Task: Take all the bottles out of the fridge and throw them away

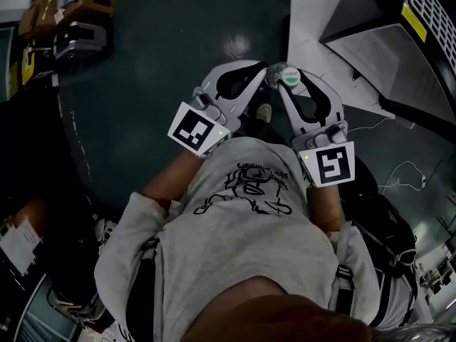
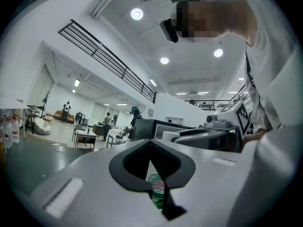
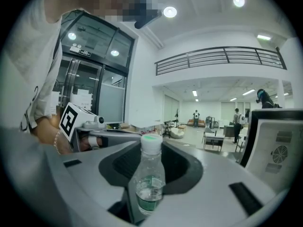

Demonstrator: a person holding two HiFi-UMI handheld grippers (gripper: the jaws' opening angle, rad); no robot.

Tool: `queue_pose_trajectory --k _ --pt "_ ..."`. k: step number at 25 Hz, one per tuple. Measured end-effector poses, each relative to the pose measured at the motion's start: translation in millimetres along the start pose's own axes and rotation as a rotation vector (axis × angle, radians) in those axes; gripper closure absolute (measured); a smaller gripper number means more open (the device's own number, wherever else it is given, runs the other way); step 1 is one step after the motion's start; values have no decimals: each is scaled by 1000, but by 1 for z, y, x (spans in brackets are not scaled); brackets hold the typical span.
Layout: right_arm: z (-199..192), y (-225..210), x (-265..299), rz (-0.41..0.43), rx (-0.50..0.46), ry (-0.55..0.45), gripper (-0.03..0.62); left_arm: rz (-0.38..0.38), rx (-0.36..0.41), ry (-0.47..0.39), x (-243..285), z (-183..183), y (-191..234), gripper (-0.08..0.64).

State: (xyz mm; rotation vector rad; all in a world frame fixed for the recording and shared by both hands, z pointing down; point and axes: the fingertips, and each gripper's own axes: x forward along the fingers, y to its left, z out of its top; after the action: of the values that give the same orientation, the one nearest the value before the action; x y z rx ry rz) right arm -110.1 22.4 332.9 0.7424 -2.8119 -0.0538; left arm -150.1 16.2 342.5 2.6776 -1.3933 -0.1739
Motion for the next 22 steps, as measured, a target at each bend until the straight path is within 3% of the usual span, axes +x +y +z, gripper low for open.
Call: queue_pose_trajectory --k 12,22 --pt "-30 4 13 12 -5 6 453 20 -25 66 -6 -31 8 552" --pt "-78 11 34 42 4 39 454 51 -41 82 -8 -74 24 552"
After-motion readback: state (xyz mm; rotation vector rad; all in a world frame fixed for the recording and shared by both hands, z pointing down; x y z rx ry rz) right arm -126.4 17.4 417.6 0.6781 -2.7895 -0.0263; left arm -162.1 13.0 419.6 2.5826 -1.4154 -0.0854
